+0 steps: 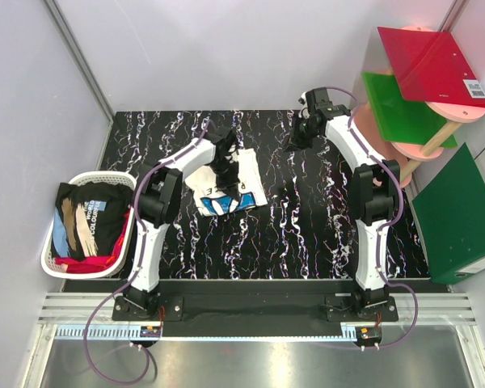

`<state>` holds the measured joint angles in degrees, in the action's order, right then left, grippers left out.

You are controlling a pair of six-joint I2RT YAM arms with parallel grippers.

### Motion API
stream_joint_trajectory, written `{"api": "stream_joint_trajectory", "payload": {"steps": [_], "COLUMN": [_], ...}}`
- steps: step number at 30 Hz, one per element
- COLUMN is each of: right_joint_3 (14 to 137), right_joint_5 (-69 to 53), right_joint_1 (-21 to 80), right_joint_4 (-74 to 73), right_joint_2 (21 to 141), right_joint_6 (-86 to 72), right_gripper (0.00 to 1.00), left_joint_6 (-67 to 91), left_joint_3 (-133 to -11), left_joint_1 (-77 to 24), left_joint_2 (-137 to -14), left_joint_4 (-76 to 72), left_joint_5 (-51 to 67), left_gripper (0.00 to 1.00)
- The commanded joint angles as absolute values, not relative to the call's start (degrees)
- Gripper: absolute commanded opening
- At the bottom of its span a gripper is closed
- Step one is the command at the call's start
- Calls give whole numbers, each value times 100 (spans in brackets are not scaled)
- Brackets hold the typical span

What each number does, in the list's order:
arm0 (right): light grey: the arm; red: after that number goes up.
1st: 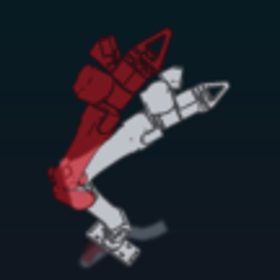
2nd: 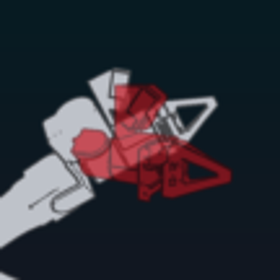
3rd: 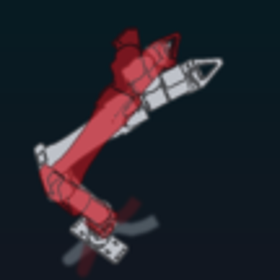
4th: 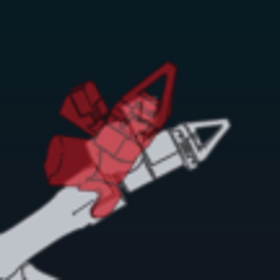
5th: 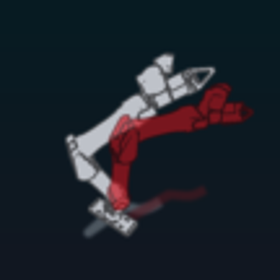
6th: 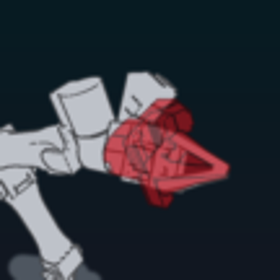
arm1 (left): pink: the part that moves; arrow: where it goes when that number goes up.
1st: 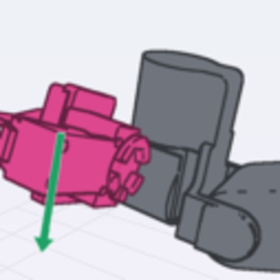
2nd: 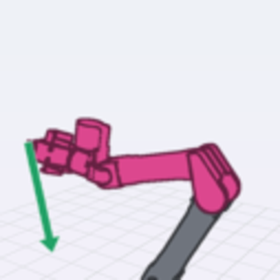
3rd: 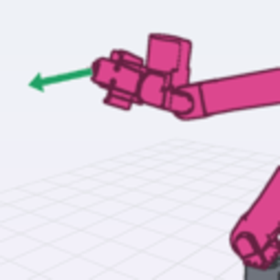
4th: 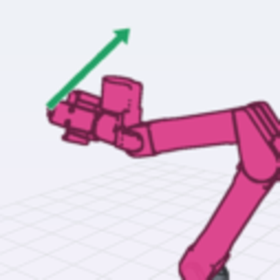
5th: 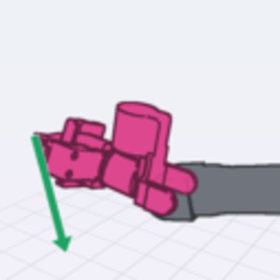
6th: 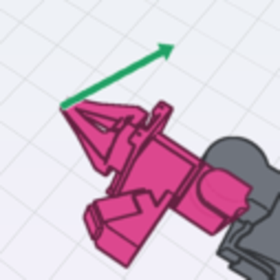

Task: Fold and stack the t-shirts
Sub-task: Put the neatly folded tshirt into the corner of the board with the left arm

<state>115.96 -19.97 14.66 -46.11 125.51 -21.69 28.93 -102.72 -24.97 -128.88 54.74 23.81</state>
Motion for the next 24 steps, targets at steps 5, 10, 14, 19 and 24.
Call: {"api": "stream_joint_trajectory", "payload": {"steps": [5,10,14,19,24], "right_joint_3": [11610,11575,11523,11426,11233], "right_joint_5": [-2004,-2092,-2180,-2241,-2268], "right_joint_1": [1389,1389,1389,1389,1389], "right_joint_4": [-4395,-4386,-4403,-4386,-4351], "right_joint_2": [12208,12199,12199,12164,12094], "right_joint_6": [-2171,-2180,-2188,-2180,-2189], "right_gripper": [0,0,0,0,0], "left_joint_6": [2900,2953,2918,2813,2672], "left_joint_3": [-10609,-10433,-10555,-10889,-10986], "left_joint_1": [-2084,-1390,-906,-536,-685], "left_joint_2": [-13201,-13122,-13113,-13096,-12622], "left_joint_4": [6627,6627,6592,6540,6197], "left_joint_5": [941,730,756,930,1722], "left_gripper": [0,0,0,0,0]}}
